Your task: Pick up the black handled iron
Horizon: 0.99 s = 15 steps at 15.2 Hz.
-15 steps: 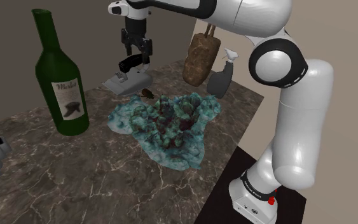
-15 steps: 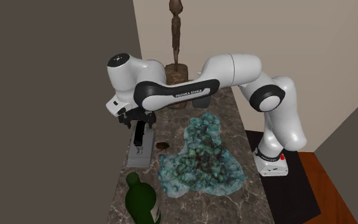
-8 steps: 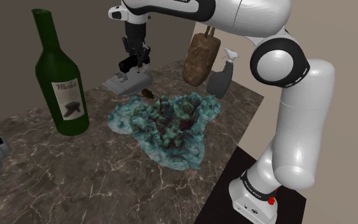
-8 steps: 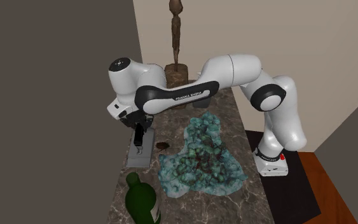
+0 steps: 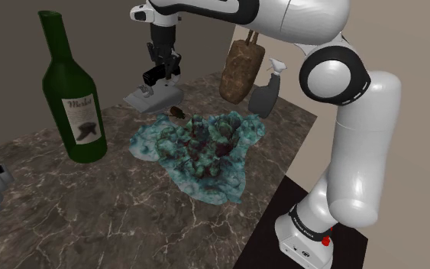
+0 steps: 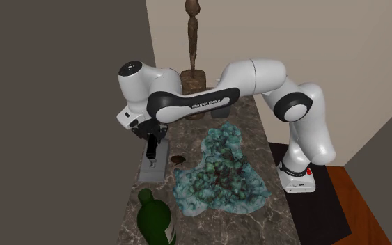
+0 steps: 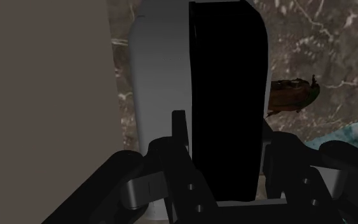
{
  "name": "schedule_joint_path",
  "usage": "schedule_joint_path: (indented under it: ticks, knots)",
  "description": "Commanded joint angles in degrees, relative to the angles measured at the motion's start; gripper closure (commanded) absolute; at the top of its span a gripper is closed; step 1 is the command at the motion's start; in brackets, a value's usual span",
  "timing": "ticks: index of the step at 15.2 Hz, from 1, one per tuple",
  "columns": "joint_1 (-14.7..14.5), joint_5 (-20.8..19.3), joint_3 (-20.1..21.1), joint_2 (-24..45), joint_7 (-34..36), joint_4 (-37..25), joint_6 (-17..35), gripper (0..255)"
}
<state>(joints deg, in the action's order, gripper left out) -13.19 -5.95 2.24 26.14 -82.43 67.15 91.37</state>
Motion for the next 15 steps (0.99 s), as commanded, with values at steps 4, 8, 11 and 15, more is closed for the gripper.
schedule_joint_path:
  ticks: [4,8,11,15]
  knots:
    - [-0.2,0.0,0.0,1.3,-0.3,-5.8,-4.4,255]
    - [-0.4,-0.1,-0.1,3.2,-0.7,-12.0,-8.7,255]
    - [-0.6,-0.2,-0.1,5.4,-1.0,-18.0,-12.5,255]
    - [-0.8,-0.3,-0.2,7.7,-1.3,-23.7,-15.8,255]
